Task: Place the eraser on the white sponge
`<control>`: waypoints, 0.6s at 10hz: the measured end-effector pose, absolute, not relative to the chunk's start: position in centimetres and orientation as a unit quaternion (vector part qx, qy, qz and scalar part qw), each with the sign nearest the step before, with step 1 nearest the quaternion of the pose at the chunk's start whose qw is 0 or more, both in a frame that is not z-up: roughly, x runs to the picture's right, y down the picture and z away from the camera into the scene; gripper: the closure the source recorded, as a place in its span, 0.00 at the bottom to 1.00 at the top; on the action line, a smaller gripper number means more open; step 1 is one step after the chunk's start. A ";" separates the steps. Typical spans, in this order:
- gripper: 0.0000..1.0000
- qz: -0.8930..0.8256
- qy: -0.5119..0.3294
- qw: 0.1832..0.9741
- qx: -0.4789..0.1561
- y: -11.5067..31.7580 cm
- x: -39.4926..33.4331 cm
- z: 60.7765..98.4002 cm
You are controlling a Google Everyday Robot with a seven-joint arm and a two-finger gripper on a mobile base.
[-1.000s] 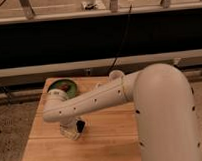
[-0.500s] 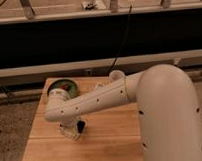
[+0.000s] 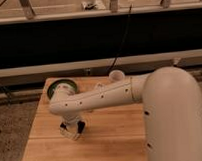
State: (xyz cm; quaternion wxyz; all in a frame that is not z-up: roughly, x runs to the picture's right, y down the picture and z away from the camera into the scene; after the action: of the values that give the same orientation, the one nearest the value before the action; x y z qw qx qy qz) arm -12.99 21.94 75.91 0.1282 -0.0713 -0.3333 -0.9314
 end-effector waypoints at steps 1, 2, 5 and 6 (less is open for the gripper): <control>0.20 -0.929 -0.340 0.129 -0.065 21.8 -12.8 75.9; 0.20 -0.928 -0.343 0.132 -0.060 21.7 -12.7 75.9; 0.20 -0.925 -0.349 0.143 -0.049 21.3 -12.0 75.7; 0.20 -0.925 -0.348 0.147 -0.046 21.0 -11.9 75.6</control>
State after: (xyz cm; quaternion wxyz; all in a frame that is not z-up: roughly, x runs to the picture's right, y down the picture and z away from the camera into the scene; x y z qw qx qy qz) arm -11.86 21.02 75.60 0.1465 -0.0462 -0.3483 -0.9247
